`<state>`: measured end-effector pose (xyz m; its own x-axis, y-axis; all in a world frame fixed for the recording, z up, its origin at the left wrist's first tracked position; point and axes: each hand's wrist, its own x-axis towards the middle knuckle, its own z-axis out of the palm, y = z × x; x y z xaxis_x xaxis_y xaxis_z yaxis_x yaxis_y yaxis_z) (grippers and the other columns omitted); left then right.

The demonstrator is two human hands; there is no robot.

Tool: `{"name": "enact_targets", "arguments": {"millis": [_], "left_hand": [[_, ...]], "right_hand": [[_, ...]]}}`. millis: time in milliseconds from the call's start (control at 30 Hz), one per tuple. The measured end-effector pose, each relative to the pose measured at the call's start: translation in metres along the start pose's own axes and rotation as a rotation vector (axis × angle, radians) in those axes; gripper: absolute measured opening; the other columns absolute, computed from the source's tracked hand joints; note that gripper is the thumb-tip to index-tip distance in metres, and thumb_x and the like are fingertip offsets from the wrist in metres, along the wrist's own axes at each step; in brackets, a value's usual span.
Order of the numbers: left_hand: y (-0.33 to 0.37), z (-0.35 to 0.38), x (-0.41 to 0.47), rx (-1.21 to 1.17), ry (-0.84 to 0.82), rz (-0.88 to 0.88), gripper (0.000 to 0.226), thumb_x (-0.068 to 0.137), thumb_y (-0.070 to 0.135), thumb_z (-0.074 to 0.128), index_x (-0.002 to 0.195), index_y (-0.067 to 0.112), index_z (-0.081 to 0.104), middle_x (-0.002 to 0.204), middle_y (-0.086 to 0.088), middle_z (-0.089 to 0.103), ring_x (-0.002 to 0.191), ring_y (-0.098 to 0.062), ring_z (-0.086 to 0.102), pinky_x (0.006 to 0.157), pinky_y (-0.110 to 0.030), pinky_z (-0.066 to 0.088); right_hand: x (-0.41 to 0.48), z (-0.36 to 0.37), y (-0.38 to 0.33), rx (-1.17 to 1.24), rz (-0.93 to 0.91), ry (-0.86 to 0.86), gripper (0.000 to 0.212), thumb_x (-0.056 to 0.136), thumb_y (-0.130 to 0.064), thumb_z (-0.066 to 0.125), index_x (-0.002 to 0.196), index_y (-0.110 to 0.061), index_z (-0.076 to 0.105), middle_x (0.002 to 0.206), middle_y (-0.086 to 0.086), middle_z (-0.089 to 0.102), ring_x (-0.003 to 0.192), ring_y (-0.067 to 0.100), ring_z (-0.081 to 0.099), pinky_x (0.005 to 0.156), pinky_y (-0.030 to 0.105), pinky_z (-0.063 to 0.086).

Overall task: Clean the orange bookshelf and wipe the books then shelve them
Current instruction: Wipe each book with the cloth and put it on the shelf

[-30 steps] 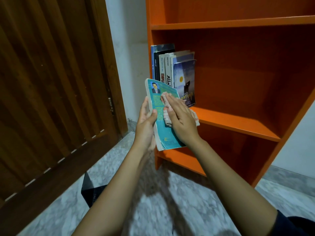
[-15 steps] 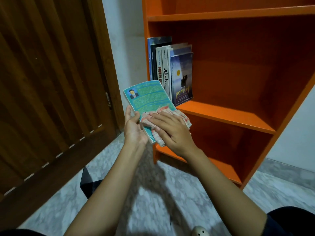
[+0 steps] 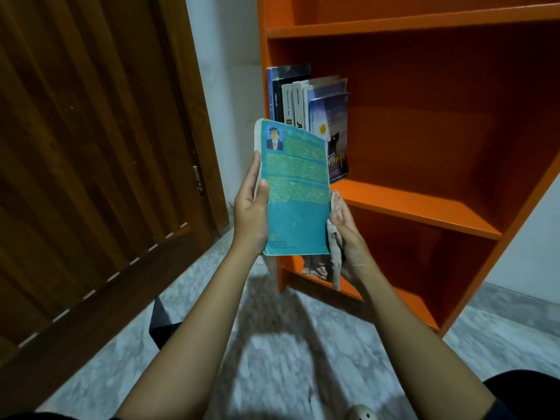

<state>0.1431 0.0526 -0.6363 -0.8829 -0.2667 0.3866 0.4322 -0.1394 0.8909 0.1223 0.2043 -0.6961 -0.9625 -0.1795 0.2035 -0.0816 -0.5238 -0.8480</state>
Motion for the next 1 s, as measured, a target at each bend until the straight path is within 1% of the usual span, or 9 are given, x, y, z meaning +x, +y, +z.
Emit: {"name": "enact_targets", "arguments": {"millis": [133, 200, 267, 367, 467, 633, 767, 900, 1000], "left_hand": [[-0.010, -0.002, 0.002, 0.276, 0.032, 0.047, 0.046, 0.103, 0.012, 0.027, 0.149, 0.018, 0.020, 0.113, 0.042, 0.046, 0.086, 0.026, 0.052, 0.067, -0.002, 0.044], [-0.014, -0.002, 0.003, 0.398, 0.039, 0.039, 0.047, 0.104, 0.017, 0.025, 0.150, 0.017, 0.016, 0.127, 0.030, 0.042, 0.099, 0.025, 0.048, 0.068, 0.006, 0.036], [-0.017, -0.001, 0.009, 0.557, 0.014, 0.011, 0.050, 0.103, 0.024, 0.025, 0.150, 0.020, 0.010, 0.150, 0.003, 0.028, 0.127, 0.004, 0.033, 0.084, 0.007, 0.027], [-0.014, 0.005, 0.019, 0.675, -0.032, -0.004, 0.054, 0.102, 0.034, 0.025, 0.150, 0.026, 0.002, 0.155, -0.010, 0.008, 0.140, -0.020, 0.021, 0.113, -0.027, 0.020], [0.004, 0.014, 0.021, 0.585, 0.007, 0.004, 0.055, 0.100, 0.044, 0.025, 0.150, 0.031, 0.004, 0.157, -0.006, 0.011, 0.140, -0.021, 0.024, 0.111, -0.036, 0.024], [0.007, 0.012, 0.026, 0.357, 0.127, -0.118, 0.069, 0.089, 0.062, 0.042, 0.147, 0.036, 0.016, 0.134, -0.008, 0.051, 0.112, -0.027, 0.058, 0.090, -0.049, 0.051], [0.004, 0.006, 0.026, 0.465, 0.231, -0.019, 0.027, 0.098, 0.021, 0.041, 0.121, 0.006, 0.039, 0.077, 0.002, 0.053, 0.068, -0.015, 0.057, 0.057, -0.016, 0.049], [0.001, 0.001, 0.025, 0.249, 0.287, -0.056, 0.006, 0.094, 0.015, 0.037, 0.095, 0.020, 0.039, 0.082, 0.001, 0.054, 0.080, -0.024, 0.060, 0.078, -0.052, 0.054], [0.000, 0.000, 0.021, 0.214, 0.248, -0.027, 0.021, 0.098, 0.014, 0.036, 0.119, 0.014, 0.038, 0.093, -0.002, 0.060, 0.091, -0.029, 0.065, 0.080, -0.058, 0.052]], "right_hand": [[0.000, 0.005, -0.008, 0.074, -0.068, 0.008, 0.055, 0.088, -0.010, 0.057, 0.140, -0.019, 0.040, 0.123, 0.005, 0.063, 0.104, 0.018, 0.065, 0.084, 0.031, 0.055], [0.002, 0.010, -0.014, -0.013, -0.123, 0.001, 0.060, 0.084, -0.007, 0.060, 0.139, -0.019, 0.041, 0.129, 0.009, 0.059, 0.108, 0.019, 0.063, 0.088, 0.032, 0.054], [0.004, 0.014, -0.019, -0.124, -0.201, -0.019, 0.058, 0.081, -0.004, 0.060, 0.133, -0.023, 0.047, 0.134, 0.013, 0.055, 0.114, 0.024, 0.059, 0.096, 0.040, 0.049], [0.005, 0.019, -0.022, -0.413, -0.371, -0.077, 0.058, 0.079, -0.002, 0.064, 0.130, -0.026, 0.051, 0.137, 0.009, 0.054, 0.123, 0.022, 0.054, 0.105, 0.047, 0.042], [0.003, 0.020, -0.017, -0.781, -0.530, -0.046, 0.059, 0.078, -0.009, 0.066, 0.131, -0.031, 0.050, 0.133, -0.005, 0.057, 0.123, 0.009, 0.053, 0.102, 0.040, 0.046], [-0.007, 0.020, -0.004, -1.248, -0.738, 0.027, 0.067, 0.074, -0.010, 0.064, 0.134, -0.036, 0.051, 0.127, -0.015, 0.059, 0.109, 0.005, 0.060, 0.068, 0.025, 0.052], [-0.011, 0.018, 0.003, -1.367, -0.815, -0.049, 0.069, 0.069, -0.011, 0.071, 0.133, -0.030, 0.053, 0.125, -0.008, 0.062, 0.100, 0.010, 0.060, 0.063, 0.016, 0.040], [-0.007, 0.017, 0.006, -1.389, -0.669, -0.007, 0.055, 0.084, -0.043, 0.059, 0.137, -0.035, 0.046, 0.126, -0.006, 0.063, 0.098, 0.014, 0.064, 0.064, 0.022, 0.043], [-0.008, 0.020, 0.014, -1.316, -0.575, 0.008, 0.055, 0.091, -0.050, 0.044, 0.144, -0.036, 0.034, 0.138, -0.005, 0.054, 0.116, 0.009, 0.052, 0.076, 0.013, 0.034]]}}
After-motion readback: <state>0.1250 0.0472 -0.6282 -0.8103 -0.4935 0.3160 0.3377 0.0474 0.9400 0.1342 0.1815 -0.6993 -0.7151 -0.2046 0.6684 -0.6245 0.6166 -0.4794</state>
